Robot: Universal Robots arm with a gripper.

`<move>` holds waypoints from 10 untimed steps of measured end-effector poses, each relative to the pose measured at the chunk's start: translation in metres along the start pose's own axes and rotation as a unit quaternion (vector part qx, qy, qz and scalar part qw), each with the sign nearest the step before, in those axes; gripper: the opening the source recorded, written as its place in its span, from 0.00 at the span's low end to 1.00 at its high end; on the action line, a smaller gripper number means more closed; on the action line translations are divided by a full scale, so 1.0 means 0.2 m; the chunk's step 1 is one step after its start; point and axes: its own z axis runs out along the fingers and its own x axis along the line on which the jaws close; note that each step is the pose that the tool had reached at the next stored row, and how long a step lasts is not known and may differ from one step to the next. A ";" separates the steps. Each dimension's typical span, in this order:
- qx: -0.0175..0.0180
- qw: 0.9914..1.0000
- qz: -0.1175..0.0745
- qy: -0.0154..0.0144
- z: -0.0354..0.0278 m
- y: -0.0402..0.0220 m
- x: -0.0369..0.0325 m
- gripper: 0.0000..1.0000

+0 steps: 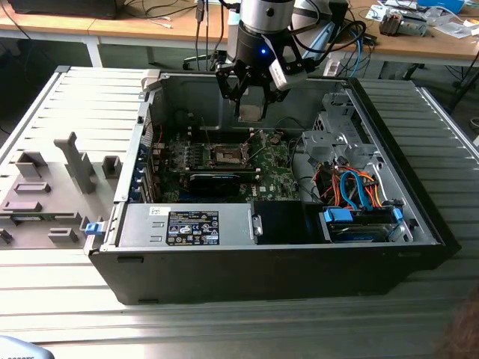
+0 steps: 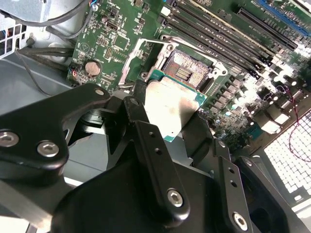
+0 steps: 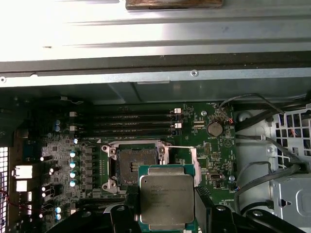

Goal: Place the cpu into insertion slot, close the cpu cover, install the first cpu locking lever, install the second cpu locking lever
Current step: 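Place the cpu into insertion slot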

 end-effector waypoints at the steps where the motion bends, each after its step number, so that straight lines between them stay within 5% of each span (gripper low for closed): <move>1: 0.000 1.000 0.000 0.000 0.000 0.000 0.000 0.54; 10: 0.002 1.000 0.000 0.000 0.018 -0.001 0.000 0.54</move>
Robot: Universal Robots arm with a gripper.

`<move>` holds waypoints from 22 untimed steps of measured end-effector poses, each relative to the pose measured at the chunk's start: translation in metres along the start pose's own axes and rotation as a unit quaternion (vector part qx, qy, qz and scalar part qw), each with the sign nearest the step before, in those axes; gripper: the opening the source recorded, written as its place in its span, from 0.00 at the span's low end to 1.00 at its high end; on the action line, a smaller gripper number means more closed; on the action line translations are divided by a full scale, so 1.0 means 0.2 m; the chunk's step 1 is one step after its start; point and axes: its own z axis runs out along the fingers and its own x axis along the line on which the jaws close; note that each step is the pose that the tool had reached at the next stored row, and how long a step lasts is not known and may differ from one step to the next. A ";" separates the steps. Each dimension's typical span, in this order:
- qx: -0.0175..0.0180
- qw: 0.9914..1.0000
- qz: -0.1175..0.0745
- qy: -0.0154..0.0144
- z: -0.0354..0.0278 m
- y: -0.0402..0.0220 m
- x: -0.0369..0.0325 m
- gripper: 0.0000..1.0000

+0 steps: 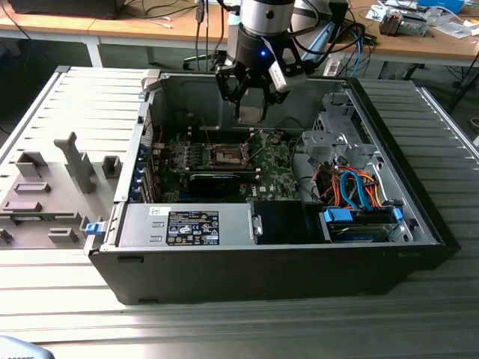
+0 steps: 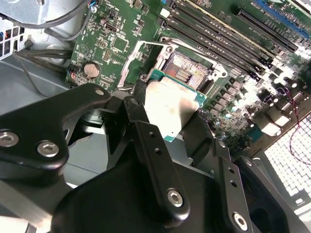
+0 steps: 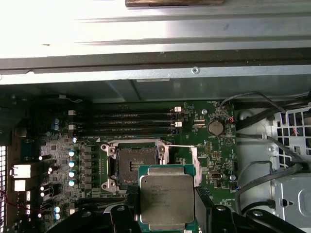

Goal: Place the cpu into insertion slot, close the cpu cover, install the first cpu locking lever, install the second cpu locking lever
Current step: 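Place the cpu into insertion slot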

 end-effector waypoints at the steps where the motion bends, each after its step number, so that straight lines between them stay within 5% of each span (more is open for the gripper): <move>1: 0.000 1.000 0.000 0.000 0.000 0.000 0.000 0.54; 22: 0.001 1.000 0.000 0.000 0.021 -0.003 0.034 0.54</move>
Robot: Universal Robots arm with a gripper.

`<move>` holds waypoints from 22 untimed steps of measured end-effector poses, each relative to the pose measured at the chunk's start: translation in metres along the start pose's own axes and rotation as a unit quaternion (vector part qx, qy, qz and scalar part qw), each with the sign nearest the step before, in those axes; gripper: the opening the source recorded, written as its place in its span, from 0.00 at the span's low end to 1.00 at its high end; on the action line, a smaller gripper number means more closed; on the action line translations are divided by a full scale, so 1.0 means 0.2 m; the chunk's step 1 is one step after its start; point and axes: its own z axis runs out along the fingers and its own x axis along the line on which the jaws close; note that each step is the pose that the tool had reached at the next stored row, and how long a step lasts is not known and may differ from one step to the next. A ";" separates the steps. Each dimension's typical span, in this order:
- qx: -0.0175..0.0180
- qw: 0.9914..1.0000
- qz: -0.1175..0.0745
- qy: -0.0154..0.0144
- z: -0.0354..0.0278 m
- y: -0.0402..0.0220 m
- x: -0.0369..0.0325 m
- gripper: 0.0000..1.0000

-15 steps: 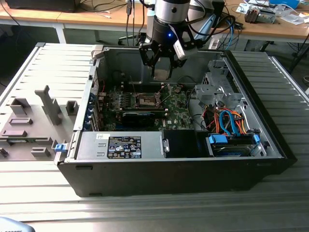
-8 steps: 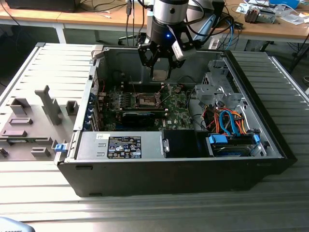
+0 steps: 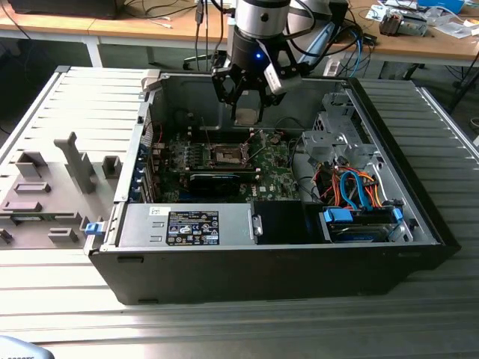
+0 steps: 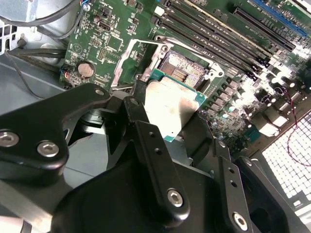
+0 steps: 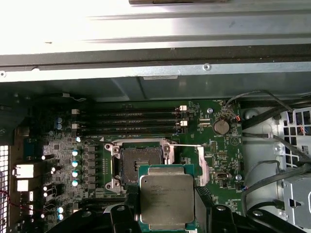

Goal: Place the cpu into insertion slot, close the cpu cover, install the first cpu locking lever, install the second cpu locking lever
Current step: 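Place the cpu into insertion slot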

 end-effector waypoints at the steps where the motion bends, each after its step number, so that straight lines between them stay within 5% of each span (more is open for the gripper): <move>1: 0.000 1.000 0.000 0.000 0.000 0.000 0.001 0.54; 22: 0.000 1.000 0.000 0.000 0.032 -0.003 0.020 0.54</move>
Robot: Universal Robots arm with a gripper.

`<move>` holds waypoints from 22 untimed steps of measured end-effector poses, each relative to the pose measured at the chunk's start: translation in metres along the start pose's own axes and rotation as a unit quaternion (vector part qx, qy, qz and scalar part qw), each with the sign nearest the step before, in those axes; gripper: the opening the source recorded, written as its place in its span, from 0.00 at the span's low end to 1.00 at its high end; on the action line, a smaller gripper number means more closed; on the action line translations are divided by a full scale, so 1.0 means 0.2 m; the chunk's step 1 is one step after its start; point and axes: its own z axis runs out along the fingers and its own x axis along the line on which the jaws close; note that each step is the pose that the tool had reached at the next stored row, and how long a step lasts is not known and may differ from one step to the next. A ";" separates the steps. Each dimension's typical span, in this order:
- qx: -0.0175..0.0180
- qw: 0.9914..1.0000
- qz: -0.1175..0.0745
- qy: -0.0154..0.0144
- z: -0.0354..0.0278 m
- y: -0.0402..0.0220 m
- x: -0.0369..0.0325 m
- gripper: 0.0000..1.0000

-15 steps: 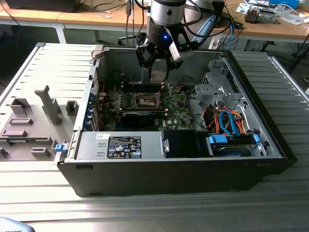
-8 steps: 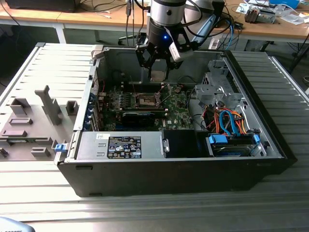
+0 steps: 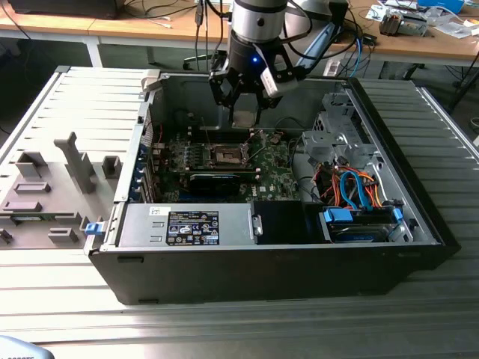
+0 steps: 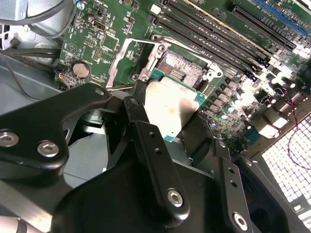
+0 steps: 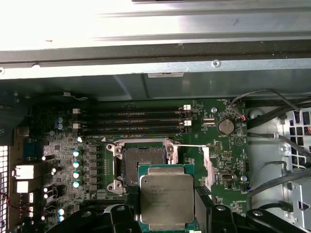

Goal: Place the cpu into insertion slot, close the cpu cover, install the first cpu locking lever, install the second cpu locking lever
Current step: 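Place the cpu into insertion slot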

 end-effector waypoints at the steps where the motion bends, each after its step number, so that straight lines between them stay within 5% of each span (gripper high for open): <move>1: 0.000 1.000 0.000 0.000 0.001 0.000 0.000 0.54; 10: 0.000 1.000 0.001 0.000 0.002 0.000 0.000 0.54; 22: 0.000 0.999 0.035 -0.003 0.003 0.000 0.000 0.54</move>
